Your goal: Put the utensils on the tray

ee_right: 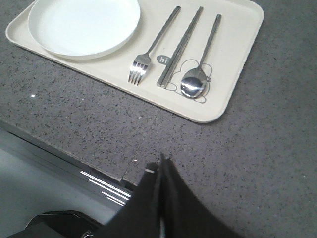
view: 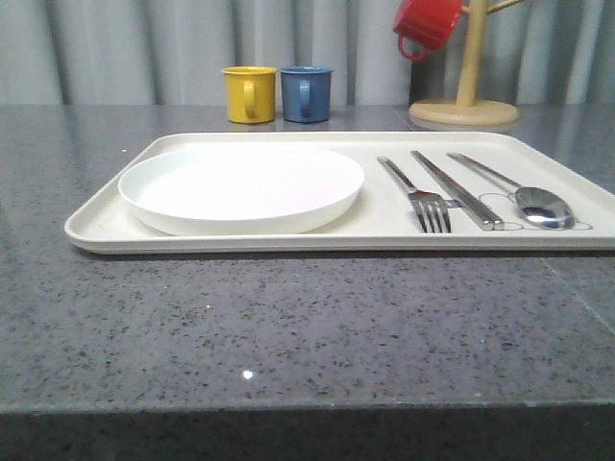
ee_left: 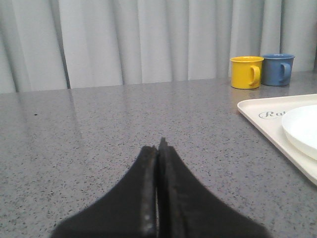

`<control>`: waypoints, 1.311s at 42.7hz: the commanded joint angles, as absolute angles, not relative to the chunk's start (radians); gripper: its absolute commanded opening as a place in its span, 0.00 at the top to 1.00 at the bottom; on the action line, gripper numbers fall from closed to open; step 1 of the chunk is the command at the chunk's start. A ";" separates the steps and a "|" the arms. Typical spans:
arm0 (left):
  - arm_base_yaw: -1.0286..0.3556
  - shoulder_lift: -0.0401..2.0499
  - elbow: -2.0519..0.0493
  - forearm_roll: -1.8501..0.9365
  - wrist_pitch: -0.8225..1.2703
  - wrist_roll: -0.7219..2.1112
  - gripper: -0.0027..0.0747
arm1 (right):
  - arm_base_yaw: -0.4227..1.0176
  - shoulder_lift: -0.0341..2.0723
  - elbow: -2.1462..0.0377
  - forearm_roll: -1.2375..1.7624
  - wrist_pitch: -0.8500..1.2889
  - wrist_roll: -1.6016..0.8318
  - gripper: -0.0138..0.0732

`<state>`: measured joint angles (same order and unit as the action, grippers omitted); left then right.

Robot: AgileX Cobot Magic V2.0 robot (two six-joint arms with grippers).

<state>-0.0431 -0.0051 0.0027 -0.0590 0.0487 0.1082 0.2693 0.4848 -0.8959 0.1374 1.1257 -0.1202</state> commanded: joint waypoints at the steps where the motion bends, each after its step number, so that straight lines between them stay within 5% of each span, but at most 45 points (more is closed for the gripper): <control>1: -0.042 -0.026 0.016 -0.058 -0.030 0.104 0.99 | 0.267 0.493 -0.920 0.140 1.058 -0.121 0.97; 9: -0.042 -0.026 0.016 -0.058 -0.030 0.104 0.99 | 0.239 0.401 -0.821 0.125 0.955 -0.123 0.97; 30: -0.042 -0.026 0.016 -0.058 -0.030 0.104 0.99 | 0.013 -0.002 -0.140 0.116 0.185 -0.123 0.97; 43: -0.042 -0.026 0.016 -0.058 -0.030 0.104 0.99 | 0.012 -0.026 0.029 0.132 -0.048 -0.123 0.97; 56: -0.042 -0.026 0.016 -0.058 -0.030 0.104 0.99 | 0.012 -0.025 0.026 0.132 -0.050 -0.122 0.97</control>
